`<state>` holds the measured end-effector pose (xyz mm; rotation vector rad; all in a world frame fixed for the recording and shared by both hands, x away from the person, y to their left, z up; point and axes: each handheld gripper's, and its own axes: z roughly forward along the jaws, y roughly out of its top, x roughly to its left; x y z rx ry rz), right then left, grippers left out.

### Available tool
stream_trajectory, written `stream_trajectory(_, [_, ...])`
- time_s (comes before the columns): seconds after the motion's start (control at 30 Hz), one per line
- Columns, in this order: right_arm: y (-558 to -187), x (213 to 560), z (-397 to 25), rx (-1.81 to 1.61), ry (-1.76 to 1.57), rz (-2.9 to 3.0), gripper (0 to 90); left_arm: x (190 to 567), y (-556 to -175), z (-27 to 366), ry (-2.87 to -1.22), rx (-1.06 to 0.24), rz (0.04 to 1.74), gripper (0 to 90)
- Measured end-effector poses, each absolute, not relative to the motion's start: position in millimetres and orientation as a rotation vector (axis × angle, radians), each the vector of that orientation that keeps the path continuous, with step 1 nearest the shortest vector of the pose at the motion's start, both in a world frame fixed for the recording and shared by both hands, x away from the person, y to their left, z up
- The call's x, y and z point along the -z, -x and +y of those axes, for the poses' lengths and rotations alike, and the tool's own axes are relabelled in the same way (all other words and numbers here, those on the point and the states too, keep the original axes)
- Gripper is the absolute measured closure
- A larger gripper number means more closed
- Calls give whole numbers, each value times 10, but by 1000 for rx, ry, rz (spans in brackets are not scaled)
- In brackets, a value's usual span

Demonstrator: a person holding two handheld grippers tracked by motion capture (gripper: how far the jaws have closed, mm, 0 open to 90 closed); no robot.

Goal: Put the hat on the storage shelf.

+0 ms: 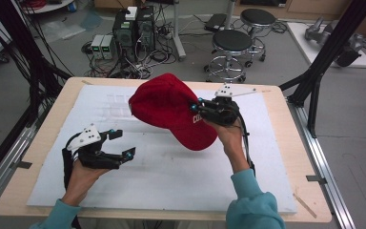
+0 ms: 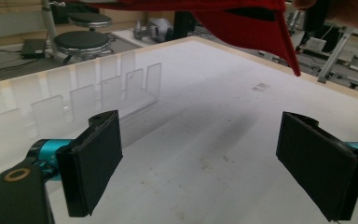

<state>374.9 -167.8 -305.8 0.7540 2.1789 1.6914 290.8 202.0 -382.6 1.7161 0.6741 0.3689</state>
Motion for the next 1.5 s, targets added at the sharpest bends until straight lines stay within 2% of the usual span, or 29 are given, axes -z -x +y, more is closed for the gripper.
stream_trajectory(0.43, [-3719,3087,-1449,-1718,-738,2165,838,3820,-2972,1682,-1685,-205,658,148])
stream_trajectory(1.0, [-3638,3091,-1248,-1693,-716,2137,839,3840,-3086,1503,-1655,-81,686,189])
stream_trajectory(1.5, [-3598,3132,-1162,-1702,-741,2081,838,3830,-3159,1344,-1618,16,692,341])
